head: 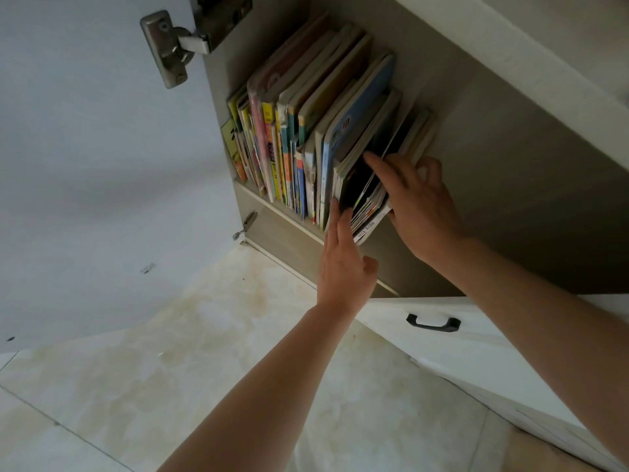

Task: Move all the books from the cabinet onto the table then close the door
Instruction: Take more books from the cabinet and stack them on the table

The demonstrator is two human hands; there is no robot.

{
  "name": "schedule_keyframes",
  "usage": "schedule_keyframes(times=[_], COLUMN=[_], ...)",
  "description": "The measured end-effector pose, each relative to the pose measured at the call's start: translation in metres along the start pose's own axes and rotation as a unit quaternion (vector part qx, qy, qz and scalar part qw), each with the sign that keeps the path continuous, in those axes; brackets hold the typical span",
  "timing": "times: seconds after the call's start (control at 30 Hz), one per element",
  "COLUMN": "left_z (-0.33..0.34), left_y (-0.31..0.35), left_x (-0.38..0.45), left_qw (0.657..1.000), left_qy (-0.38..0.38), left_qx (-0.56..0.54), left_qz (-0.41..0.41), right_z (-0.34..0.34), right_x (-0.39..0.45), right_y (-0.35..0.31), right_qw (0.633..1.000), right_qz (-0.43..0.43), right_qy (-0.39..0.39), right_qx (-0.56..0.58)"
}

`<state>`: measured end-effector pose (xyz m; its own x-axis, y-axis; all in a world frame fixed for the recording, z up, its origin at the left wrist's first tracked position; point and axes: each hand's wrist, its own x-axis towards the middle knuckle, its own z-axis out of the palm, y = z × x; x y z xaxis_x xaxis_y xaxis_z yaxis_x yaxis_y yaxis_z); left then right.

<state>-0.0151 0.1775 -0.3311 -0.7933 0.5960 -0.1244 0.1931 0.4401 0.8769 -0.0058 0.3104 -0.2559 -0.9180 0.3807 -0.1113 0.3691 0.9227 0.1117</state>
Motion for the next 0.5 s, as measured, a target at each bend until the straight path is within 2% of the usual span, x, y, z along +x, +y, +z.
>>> schedule_keyframes(times=[0.2,0.4,0.5], left_z=[0.008,0.008,0.008], left_y=[-0.006,-0.009,-0.012], left_x=[-0.003,-0.001,0.007], left_qw=[1.000,0.997,0.995], left_qy=[-0.004,0.062,0.095], left_qx=[-0.011,-0.055,-0.028], left_qz=[0.017,-0.002,0.027], right_z=[0.001,0.010,0.014], right_x=[0.001,-0.004,-0.008], right_y=[-0.002,-0.002,-0.002], right_qw=[1.000,0.999,0.998], right_qz=[0.002,0.000,0.002], right_qy=[-0.003,0.013,0.035], right_qx=[0.020,0.042,0.051])
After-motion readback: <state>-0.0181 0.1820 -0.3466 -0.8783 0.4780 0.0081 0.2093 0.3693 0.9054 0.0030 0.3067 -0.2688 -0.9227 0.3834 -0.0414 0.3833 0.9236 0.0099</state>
